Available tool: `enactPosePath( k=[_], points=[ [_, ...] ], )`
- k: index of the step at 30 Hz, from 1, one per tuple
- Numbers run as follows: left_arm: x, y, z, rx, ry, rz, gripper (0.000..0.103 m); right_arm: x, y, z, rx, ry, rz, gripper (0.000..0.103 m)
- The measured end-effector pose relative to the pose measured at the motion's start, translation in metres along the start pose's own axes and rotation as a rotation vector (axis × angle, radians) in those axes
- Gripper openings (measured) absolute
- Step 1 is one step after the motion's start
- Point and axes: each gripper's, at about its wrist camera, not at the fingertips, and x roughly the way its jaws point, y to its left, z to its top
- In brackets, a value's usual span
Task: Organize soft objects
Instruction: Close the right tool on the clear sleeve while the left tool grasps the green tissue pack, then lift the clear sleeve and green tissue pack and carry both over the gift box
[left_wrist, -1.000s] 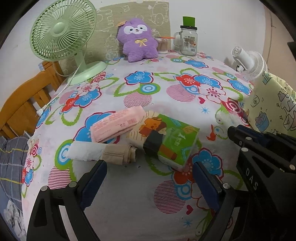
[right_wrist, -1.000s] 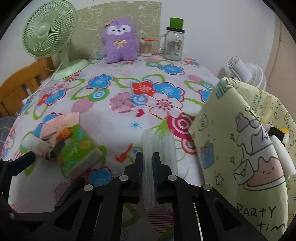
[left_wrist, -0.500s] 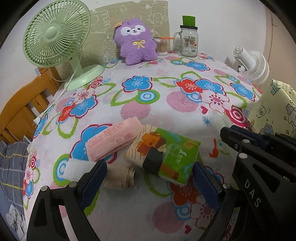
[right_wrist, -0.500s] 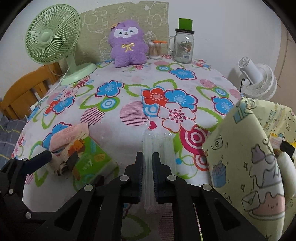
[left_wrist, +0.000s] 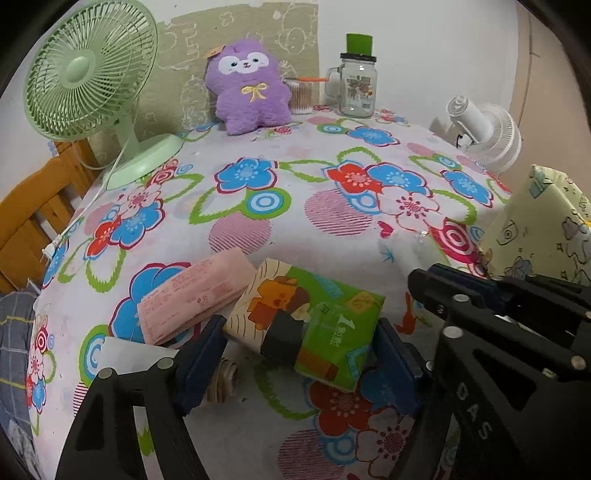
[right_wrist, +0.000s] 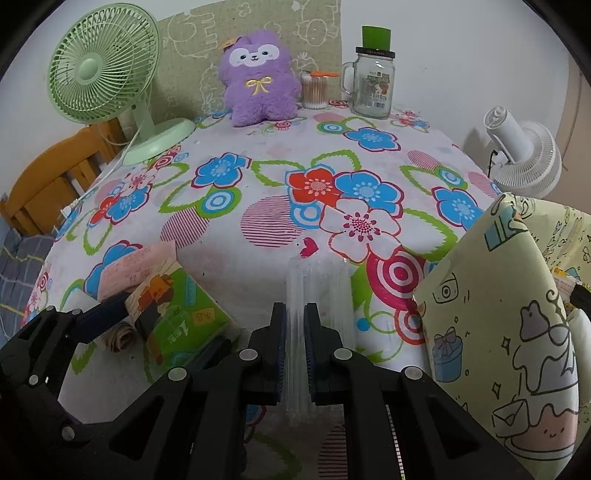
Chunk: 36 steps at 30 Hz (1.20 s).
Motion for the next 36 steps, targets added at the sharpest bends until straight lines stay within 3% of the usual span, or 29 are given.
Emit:
enactPosePath(
  k=[36],
  points=[
    [-0.096, -0.013, -0.027, -0.027, -0.146, 0.058, 0.080, -0.105, 0.007, -0.025, -0.039, -0.153, 0.028, 0.012]
  ],
)
